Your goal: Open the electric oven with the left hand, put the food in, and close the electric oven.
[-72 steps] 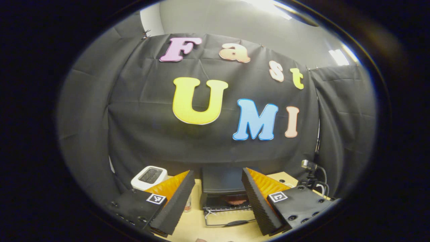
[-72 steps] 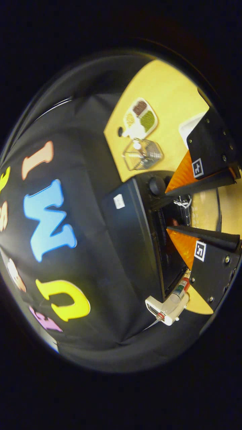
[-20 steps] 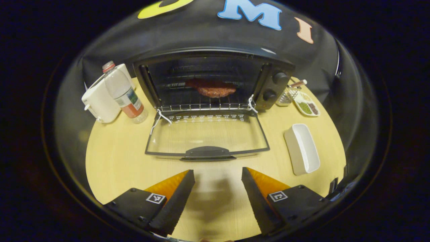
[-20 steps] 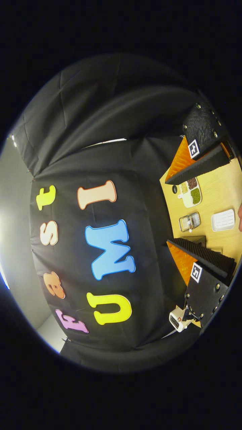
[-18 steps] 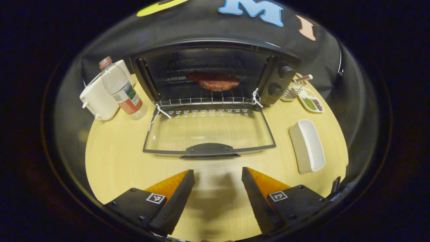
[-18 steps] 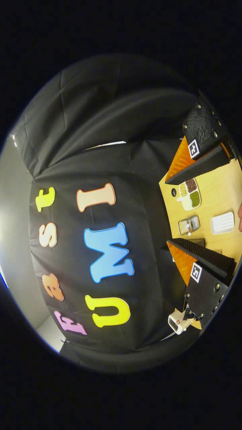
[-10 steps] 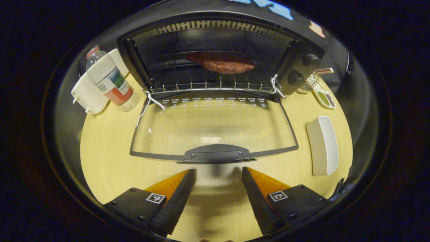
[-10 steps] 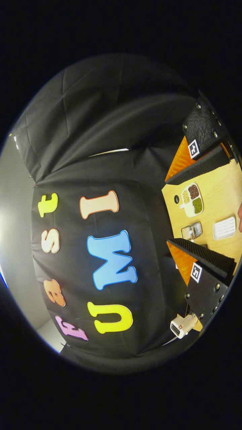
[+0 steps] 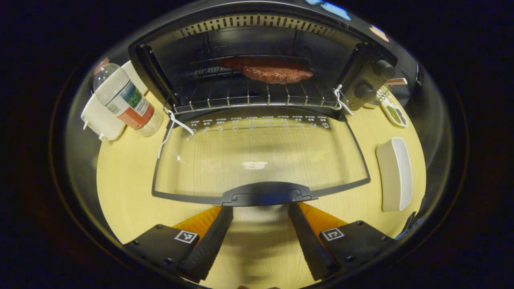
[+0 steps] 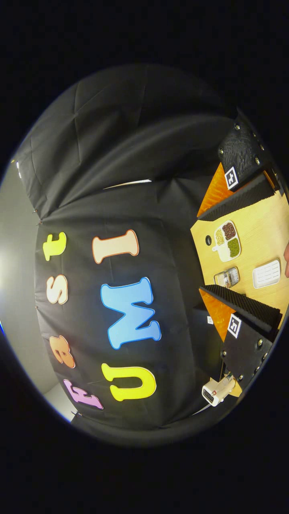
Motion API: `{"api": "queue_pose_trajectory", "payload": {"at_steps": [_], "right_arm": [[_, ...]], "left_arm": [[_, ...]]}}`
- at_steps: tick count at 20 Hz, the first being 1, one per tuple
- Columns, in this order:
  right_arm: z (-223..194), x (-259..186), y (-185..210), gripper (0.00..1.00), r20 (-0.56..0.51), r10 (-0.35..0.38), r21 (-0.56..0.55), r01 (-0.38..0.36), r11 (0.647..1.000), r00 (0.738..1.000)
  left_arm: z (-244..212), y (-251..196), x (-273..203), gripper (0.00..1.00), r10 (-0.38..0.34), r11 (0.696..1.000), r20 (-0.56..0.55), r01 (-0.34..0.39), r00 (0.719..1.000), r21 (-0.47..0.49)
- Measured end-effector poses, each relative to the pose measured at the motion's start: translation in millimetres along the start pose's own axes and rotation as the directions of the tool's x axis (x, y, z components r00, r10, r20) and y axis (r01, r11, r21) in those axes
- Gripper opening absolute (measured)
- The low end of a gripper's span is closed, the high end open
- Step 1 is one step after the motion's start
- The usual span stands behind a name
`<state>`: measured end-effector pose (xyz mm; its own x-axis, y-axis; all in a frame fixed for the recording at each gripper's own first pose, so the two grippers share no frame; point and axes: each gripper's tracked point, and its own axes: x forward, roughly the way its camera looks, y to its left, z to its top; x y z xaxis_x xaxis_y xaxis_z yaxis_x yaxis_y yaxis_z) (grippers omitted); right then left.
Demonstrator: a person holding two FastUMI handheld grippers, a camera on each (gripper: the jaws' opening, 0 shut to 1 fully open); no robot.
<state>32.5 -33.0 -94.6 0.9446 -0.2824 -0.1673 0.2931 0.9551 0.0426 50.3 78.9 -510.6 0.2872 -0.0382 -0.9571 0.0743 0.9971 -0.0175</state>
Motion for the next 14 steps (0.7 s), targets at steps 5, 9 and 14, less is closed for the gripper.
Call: {"api": "queue_pose_trajectory", "payload": {"at_steps": [5,9,14], "right_arm": [[3.6,-1.1,8.1,0.96,0.014,0.017,-0.006,-0.017,1.0,1.0],[4.4,0.8,19.2,0.96,0.019,0.041,-0.001,-0.041,0.999,0.999],[8.7,3.9,34.6,0.96,0.03,0.082,-0.003,-0.082,0.997,0.996]], "left_arm": [[2.2,-0.6,-14.3,0.92,-0.007,1.0,0.027,0.007,1.0,0.002],[7.1,-1.3,-34.9,0.99,-0.014,1.0,0.078,0.015,0.997,-0.004],[20.3,-2.8,-62.7,0.99,-0.031,0.999,0.151,0.034,0.988,-0.014]]}}
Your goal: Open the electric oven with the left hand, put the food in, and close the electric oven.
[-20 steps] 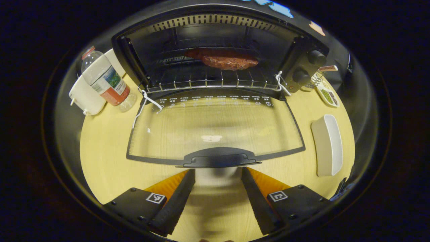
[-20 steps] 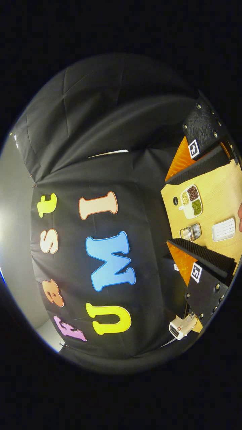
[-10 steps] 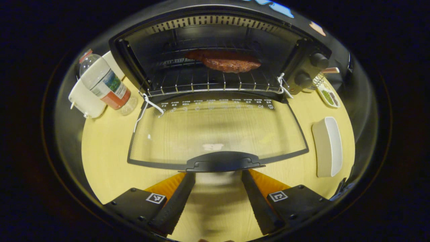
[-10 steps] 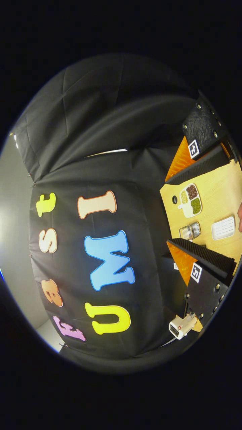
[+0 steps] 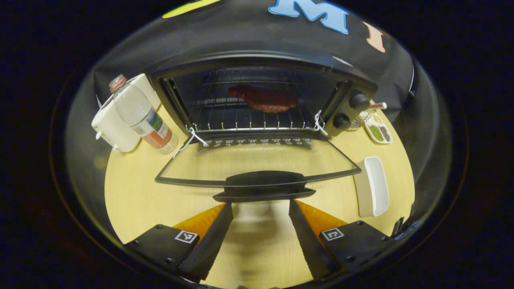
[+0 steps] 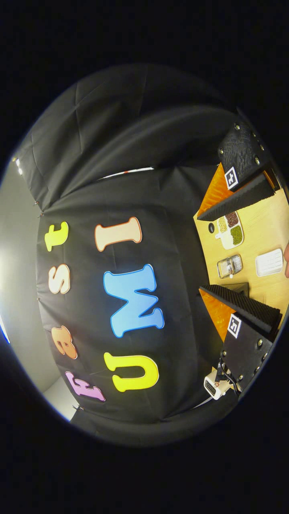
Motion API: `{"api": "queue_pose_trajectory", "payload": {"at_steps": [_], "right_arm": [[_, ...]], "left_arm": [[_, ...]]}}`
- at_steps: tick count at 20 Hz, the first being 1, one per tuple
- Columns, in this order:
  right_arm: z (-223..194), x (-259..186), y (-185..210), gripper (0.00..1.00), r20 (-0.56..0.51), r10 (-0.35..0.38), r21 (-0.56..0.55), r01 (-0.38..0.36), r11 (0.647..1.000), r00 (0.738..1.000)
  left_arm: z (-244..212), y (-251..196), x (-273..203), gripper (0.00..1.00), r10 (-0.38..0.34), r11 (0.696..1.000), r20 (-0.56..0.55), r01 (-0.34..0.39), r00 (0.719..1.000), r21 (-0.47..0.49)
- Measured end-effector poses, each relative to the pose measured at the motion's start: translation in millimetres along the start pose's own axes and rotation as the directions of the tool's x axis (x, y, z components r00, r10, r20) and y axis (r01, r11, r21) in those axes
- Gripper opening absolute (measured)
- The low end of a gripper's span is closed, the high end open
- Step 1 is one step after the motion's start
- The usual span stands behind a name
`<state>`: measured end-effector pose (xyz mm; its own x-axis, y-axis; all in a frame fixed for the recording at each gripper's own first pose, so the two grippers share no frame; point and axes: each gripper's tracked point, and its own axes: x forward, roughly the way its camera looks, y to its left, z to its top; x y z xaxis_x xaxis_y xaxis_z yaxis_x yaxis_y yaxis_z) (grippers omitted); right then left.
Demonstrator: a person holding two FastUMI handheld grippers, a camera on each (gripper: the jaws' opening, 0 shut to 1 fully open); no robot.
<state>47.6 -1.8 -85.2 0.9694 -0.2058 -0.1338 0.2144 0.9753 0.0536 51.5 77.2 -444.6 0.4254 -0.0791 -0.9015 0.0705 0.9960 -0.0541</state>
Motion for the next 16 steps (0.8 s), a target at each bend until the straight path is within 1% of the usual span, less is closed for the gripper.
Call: {"api": "queue_pose_trajectory", "payload": {"at_steps": [1,2,3,5,6,7,8,9,10,16], "right_arm": [[1.5,-0.9,4.5,0.96,0.003,0.007,-0.001,-0.007,1.0,1.0],[2.9,-0.6,7.0,0.96,0.005,0.014,-0.003,-0.014,1.0,1.0],[3.7,-0.3,9.5,0.96,0.008,0.02,-0.006,-0.02,1.0,1.0],[5.9,-1.2,11.6,0.96,0.013,0.023,-0.007,-0.023,1.0,1.0],[6.7,-3.1,12.2,0.96,0.013,0.025,-0.005,-0.025,1.0,1.0],[5.9,-3.0,13.0,0.96,0.012,0.026,-0.003,-0.026,1.0,1.0],[6.0,-4.1,12.1,0.96,0.011,0.027,-0.005,-0.027,1.0,1.0],[6.6,-5.3,11.7,0.96,0.012,0.026,-0.007,-0.026,1.0,1.0],[6.5,-6.1,11.6,0.96,0.014,0.026,-0.009,-0.026,1.0,1.0],[10.5,-9.7,10.6,0.96,0.016,0.029,-0.017,-0.029,0.999,0.999]], "left_arm": [[2.3,0.1,-3.7,0.96,-0.003,1.0,0.012,0.003,1.0,-0.001],[6.1,-0.1,-6.9,0.99,-0.005,1.0,0.025,0.005,1.0,-0.003],[9.0,-0.1,-10.2,0.95,-0.007,1.0,0.037,0.007,0.999,-0.006],[15.1,-1.1,-14.4,0.96,-0.009,1.0,0.059,0.01,0.998,-0.018],[17.4,-1.4,-15.1,1.0,-0.01,1.0,0.065,0.012,0.998,-0.02],[18.4,-0.9,-15.8,0.96,-0.011,1.0,0.067,0.012,0.998,-0.018],[19.4,-0.8,-16.8,0.96,-0.011,1.0,0.068,0.012,0.998,-0.014],[21.0,-1.0,-18.6,0.92,-0.01,1.0,0.072,0.01,0.997,-0.009],[23.3,-1.0,-19.4,0.96,-0.008,1.0,0.078,0.009,0.997,-0.003],[33.6,-3.7,-25.8,0.95,-0.009,1.0,0.107,0.009,0.994,-0.003]]}}
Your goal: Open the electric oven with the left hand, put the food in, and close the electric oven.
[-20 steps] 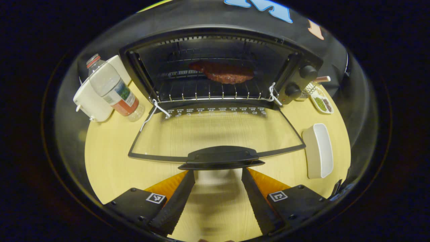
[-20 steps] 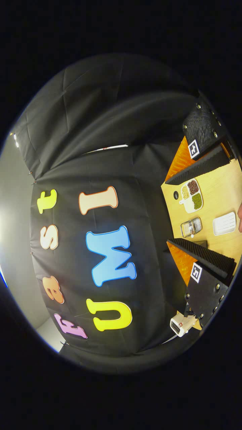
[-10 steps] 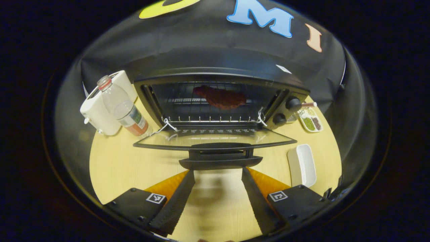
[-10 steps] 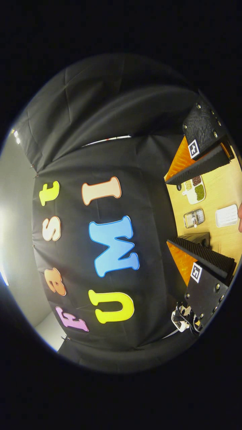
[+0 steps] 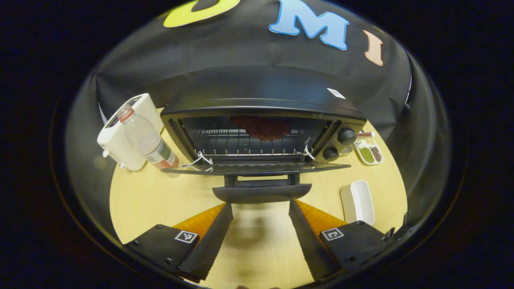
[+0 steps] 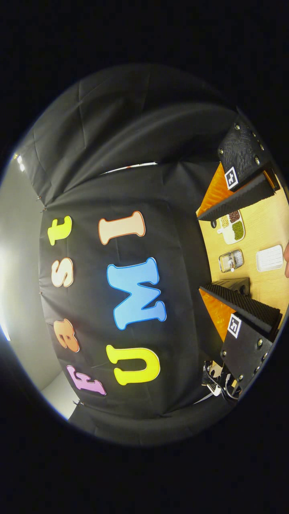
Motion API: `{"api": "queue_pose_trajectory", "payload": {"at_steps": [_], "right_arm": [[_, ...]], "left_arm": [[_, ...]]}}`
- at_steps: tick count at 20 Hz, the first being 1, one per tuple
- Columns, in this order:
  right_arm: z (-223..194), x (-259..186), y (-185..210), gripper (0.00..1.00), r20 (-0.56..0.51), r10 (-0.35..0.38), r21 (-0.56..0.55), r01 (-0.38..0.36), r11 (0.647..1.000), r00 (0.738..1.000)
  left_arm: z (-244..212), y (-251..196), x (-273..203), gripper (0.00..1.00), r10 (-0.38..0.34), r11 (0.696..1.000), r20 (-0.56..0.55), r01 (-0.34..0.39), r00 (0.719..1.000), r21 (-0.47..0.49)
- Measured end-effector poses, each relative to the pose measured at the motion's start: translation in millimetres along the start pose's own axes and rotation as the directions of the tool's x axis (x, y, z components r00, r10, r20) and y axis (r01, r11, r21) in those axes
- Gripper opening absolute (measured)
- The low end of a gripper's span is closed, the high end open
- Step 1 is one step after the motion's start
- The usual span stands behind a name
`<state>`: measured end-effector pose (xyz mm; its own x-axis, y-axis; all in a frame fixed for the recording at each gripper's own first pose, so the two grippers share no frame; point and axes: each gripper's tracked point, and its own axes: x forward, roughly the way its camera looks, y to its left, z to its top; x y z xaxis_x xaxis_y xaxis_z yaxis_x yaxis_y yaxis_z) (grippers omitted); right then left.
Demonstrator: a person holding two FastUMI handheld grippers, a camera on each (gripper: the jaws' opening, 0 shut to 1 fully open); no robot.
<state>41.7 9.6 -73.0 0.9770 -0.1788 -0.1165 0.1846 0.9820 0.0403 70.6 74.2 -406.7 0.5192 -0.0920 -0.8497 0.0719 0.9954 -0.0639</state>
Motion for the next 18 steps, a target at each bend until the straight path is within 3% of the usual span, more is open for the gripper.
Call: {"api": "queue_pose_trajectory", "payload": {"at_steps": [1,3,9,13,16,18], "right_arm": [[1.9,-0.3,-0.4,0.96,0.004,0.002,-0.004,-0.002,1.0,1.0],[6.2,-2.0,-0.9,0.96,0.011,0.003,-0.009,-0.003,1.0,1.0],[8.1,-3.1,-10.2,1.0,0.015,-0.007,-0.016,0.007,1.0,1.0],[8.9,-1.7,-12.2,1.0,0.014,-0.002,-0.024,0.002,1.0,1.0],[18.7,-0.6,-9.5,0.88,0.031,0.036,-0.036,-0.035,0.999,0.999],[24.0,1.3,-5.4,0.88,0.039,0.076,-0.046,-0.074,0.996,0.996]], "left_arm": [[2.6,-1.1,-1.3,1.0,0.001,1.0,0.007,-0.001,1.0,0.001],[6.8,-3.9,-0.8,0.95,-0.002,1.0,0.014,0.002,1.0,0.003],[19.3,-10.4,-3.5,0.96,-0.006,1.0,0.046,0.006,0.999,0.012],[37.7,-23.0,-29.9,1.0,-0.022,0.999,0.124,0.018,0.992,0.03],[65.9,-38.2,-69.5,1.0,-0.03,0.999,0.244,0.019,0.969,0.046],[90.7,-49.2,-107.9,0.96,-0.027,0.999,0.365,0.01,0.93,0.048]]}}
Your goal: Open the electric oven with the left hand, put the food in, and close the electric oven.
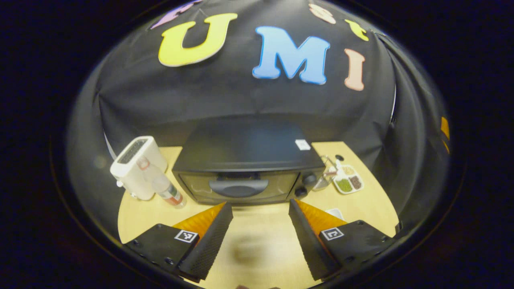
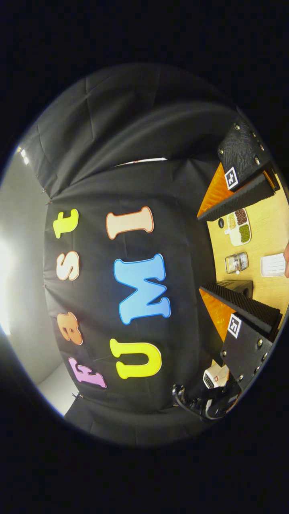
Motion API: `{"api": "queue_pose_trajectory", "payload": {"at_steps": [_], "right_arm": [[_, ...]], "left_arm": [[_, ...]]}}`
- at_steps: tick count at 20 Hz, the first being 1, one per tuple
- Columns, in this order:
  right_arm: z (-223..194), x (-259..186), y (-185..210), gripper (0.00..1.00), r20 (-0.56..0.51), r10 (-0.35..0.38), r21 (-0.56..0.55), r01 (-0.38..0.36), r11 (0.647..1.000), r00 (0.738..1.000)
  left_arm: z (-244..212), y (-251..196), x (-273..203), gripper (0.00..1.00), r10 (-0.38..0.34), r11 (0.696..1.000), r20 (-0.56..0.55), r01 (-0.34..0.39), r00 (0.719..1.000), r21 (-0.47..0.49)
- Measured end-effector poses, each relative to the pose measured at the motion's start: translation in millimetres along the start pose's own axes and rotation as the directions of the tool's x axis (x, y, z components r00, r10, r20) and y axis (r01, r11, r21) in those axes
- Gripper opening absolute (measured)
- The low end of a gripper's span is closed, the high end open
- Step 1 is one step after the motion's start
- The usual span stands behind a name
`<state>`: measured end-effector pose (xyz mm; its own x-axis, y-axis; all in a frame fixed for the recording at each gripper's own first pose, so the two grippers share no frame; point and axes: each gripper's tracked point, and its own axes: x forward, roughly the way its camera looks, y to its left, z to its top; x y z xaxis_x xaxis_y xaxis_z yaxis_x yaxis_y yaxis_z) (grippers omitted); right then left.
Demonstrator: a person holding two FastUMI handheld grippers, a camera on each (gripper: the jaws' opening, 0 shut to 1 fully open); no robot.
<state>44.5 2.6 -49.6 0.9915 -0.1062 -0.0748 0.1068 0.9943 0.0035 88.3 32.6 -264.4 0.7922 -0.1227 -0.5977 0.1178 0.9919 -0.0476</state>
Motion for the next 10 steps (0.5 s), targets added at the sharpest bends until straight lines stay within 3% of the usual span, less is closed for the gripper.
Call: {"api": "queue_pose_trajectory", "payload": {"at_steps": [1,2,3,4,6,10], "right_arm": [[3.8,1.4,3.0,0.96,0.002,0.023,-0.005,-0.023,1.0,1.0],[7.6,2.1,5.4,1.0,0.004,0.045,-0.009,-0.045,0.999,0.999],[12.0,0.1,7.3,0.96,0.006,0.065,-0.012,-0.065,0.998,0.998],[16.4,-2.1,8.3,0.96,0.011,0.083,-0.014,-0.083,0.996,0.996],[25.9,-5.0,11.0,0.96,0.026,0.118,-0.009,-0.118,0.993,0.993],[41.4,-15.3,14.4,0.96,0.066,0.17,-0.01,-0.169,0.986,0.983]], "left_arm": [[18.8,-7.7,-17.1,0.92,0.004,1.0,0.066,-0.004,0.998,-0.003],[36.0,-15.1,-33.6,0.99,0.012,1.0,0.127,-0.011,0.992,-0.006],[52.0,-21.6,-53.8,0.96,0.019,1.0,0.191,-0.018,0.981,-0.009],[70.1,-27.5,-73.0,0.99,0.033,0.999,0.256,-0.032,0.966,-0.009],[92.2,-29.5,-108.8,0.98,0.094,0.995,0.368,-0.099,0.925,-0.005],[107.9,-49.9,-163.1,0.95,0.136,0.99,0.467,-0.134,0.874,-0.038]]}}
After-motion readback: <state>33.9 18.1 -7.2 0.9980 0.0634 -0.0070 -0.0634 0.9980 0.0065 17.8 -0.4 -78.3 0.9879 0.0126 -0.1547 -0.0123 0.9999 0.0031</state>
